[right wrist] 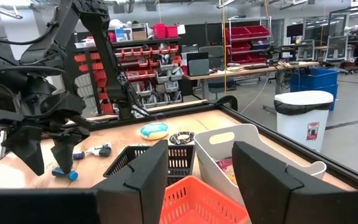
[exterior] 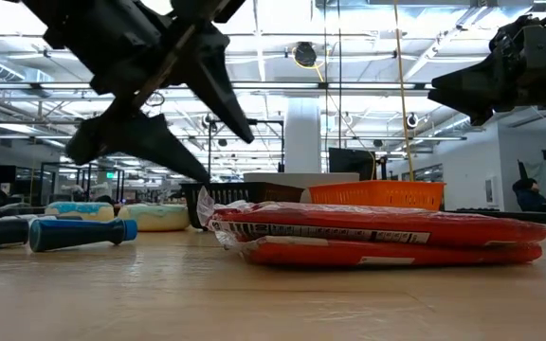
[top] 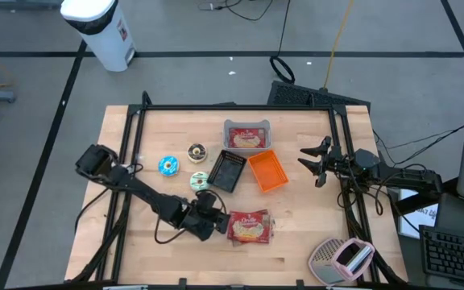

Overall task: Pick & Place Food Item
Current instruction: Put the red popcorn bag into the white bin

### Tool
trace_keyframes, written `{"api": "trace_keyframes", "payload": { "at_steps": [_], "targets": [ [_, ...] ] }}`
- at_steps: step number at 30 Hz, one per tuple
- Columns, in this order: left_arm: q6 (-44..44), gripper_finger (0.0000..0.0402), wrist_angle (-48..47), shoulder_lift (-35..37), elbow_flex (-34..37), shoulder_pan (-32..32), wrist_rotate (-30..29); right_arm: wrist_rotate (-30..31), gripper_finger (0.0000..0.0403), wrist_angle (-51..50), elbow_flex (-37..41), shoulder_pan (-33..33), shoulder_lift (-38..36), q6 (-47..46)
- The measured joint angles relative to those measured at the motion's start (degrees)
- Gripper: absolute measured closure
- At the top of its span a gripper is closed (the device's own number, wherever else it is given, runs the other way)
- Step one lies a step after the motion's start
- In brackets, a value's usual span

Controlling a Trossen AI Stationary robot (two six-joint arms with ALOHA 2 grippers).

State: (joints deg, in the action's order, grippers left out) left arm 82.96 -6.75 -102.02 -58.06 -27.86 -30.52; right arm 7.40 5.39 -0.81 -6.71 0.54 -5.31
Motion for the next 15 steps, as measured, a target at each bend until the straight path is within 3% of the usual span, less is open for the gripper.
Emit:
{"api": "trace_keyframes", "payload": {
  "at_steps": [15],
  "targets": [
    [-1.6,0.0156,3.9,-4.6,0.0,1.6,3.9,0.0,0.0236,0.0,0.0,0.0,0.0,0.0]
  ]
}}
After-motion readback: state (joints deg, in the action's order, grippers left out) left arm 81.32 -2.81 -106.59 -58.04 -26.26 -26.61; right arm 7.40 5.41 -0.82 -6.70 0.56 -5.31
